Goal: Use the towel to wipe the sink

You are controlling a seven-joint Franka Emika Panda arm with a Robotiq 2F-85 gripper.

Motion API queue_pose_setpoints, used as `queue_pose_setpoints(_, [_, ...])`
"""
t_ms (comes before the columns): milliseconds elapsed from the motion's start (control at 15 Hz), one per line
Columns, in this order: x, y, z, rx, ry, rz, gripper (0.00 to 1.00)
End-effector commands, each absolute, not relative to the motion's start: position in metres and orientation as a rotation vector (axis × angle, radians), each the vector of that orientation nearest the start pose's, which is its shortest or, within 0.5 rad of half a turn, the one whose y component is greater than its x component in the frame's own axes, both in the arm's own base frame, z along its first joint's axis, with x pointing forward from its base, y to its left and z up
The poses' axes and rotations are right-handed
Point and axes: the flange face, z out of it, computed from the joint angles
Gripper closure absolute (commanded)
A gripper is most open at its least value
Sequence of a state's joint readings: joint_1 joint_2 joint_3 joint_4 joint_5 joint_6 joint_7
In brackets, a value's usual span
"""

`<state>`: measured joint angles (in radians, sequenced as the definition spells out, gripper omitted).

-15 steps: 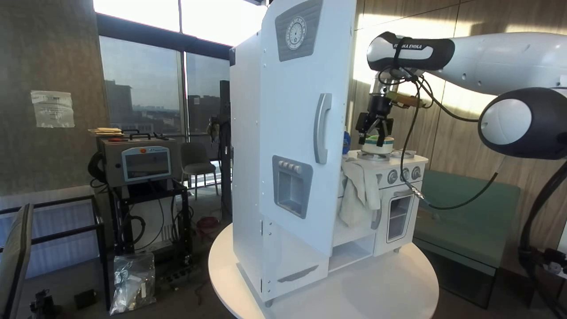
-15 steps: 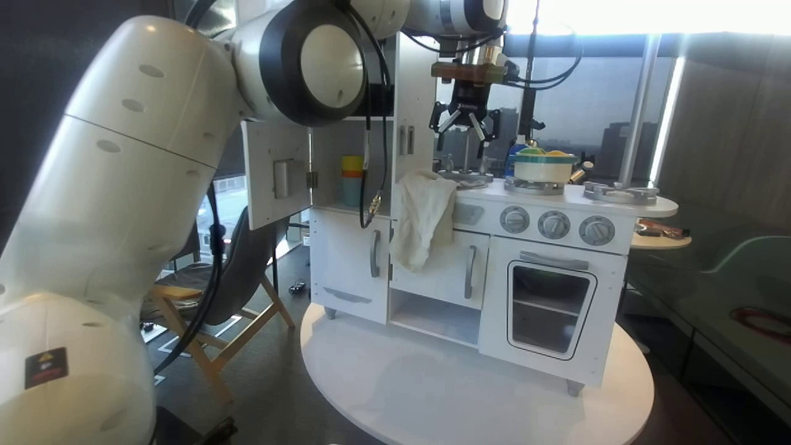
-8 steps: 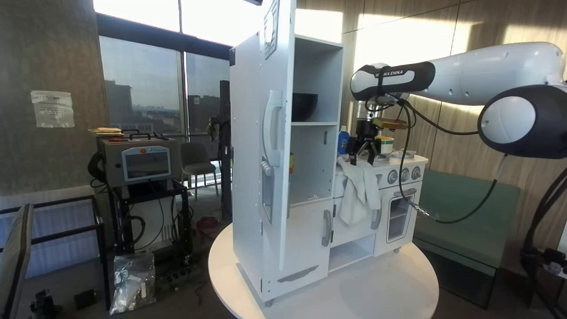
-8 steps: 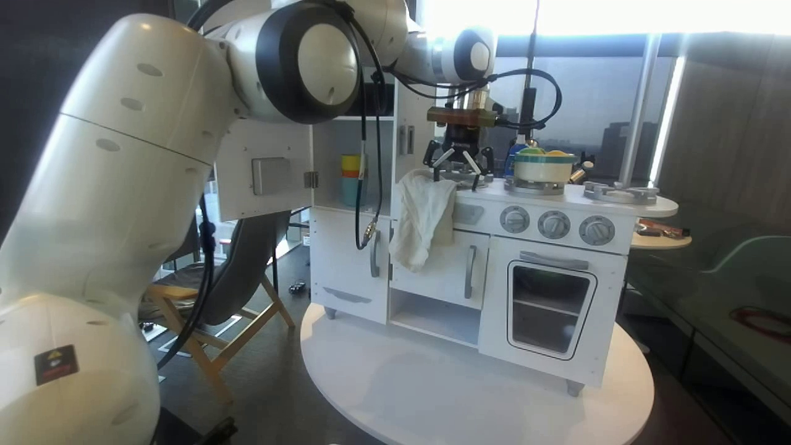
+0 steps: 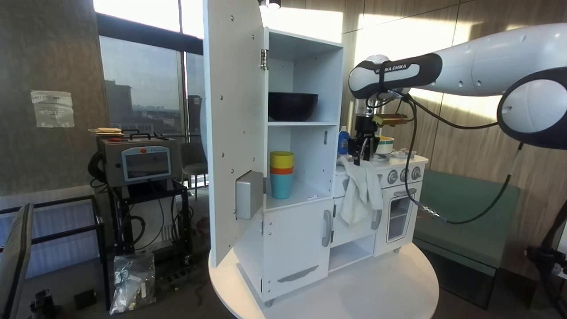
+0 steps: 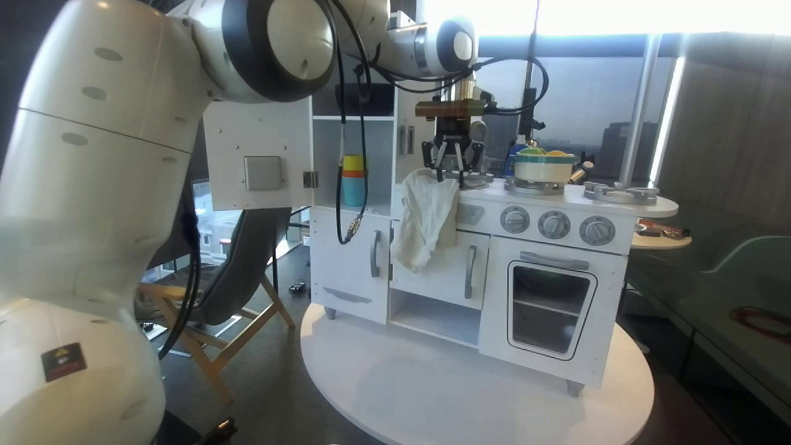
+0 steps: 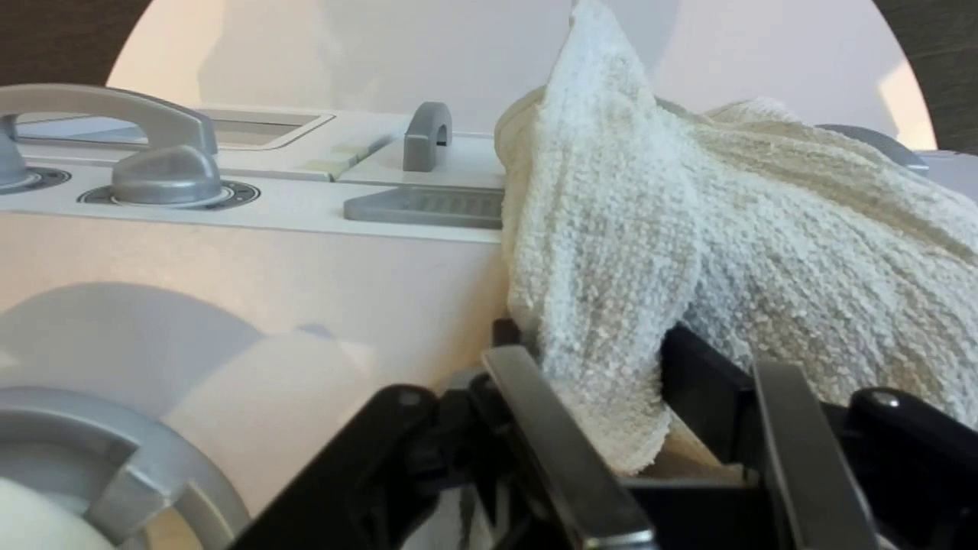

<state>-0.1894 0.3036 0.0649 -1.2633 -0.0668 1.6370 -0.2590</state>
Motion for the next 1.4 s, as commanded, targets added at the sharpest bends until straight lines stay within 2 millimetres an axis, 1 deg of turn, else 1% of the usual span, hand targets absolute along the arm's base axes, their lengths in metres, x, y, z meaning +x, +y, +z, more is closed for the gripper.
queue_pose_setpoints(0, [0.636,-0.091,0.597,-3.236,-0.162,-0.135,0.8])
queue_pose_setpoints(67, [0.635,-0.091,0.597,-3.237,-0.145,-0.135,0.88])
queue_pose_setpoints(200, [0.636,-0.094,0.598,-3.219,-0.087,-0.126,0.9])
queue_pose_setpoints(267, [0.638,-0.097,0.603,-3.193,-0.053,-0.144,0.91])
queue_pose_setpoints(333, [0.639,-0.098,0.607,-3.178,-0.035,-0.158,0.92])
queue_pose_setpoints(400, [0.642,-0.101,0.611,-3.157,-0.02,-0.2,0.89])
queue_pose_setpoints(467, [0.644,-0.104,0.615,-3.141,0.014,-0.225,0.88])
queue_pose_setpoints(733, [0.655,-0.116,0.623,-3.122,0.062,-0.368,0.88])
queue_pose_setpoints(1000, [0.67,-0.106,0.642,-3.125,0.019,-0.54,0.88])
queue_pose_setpoints(1133, [0.678,-0.097,0.657,-3.112,-0.012,-0.646,0.88])
queue_pose_setpoints(1333, [0.689,-0.082,0.684,-3.124,-0.106,-0.817,0.88])
